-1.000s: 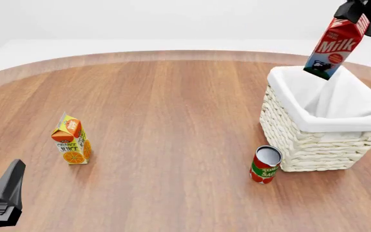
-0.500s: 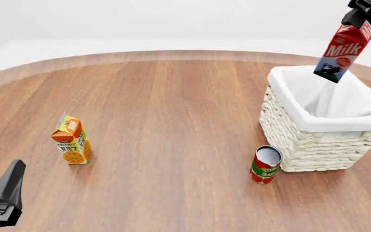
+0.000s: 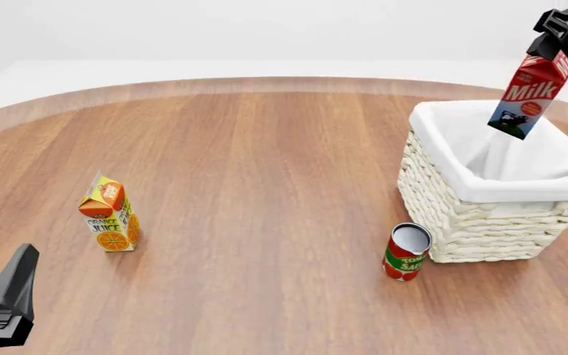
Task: Pick the milk and place it in the basket.
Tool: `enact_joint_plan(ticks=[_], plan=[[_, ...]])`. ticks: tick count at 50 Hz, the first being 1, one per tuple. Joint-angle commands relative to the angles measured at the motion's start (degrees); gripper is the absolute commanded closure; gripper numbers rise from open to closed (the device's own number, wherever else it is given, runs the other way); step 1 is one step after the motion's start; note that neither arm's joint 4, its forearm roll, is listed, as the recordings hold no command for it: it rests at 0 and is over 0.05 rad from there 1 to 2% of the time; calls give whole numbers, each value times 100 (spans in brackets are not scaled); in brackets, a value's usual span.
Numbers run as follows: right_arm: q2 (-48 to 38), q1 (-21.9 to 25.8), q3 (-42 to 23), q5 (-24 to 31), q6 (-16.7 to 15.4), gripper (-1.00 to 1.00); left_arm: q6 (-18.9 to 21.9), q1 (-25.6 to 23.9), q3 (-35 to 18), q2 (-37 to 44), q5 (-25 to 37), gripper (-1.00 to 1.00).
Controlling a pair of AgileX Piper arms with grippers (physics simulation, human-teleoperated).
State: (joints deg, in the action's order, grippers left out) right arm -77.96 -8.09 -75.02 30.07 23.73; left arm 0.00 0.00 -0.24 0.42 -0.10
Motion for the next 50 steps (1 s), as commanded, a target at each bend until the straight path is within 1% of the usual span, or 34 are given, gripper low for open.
enact_joint_plan(ticks=[1, 13, 24, 50], plan=[[-22, -64, -5, -129, 35, 100, 0, 0, 0, 0, 0, -100], [-140, -39, 14, -209, -1, 100, 0, 0, 0, 0, 0, -100], [-275, -104, 152, -372, -36, 100, 0, 0, 0, 0, 0, -100], [-395, -191, 355, -544, -108, 100, 0, 0, 0, 0, 0, -100]])
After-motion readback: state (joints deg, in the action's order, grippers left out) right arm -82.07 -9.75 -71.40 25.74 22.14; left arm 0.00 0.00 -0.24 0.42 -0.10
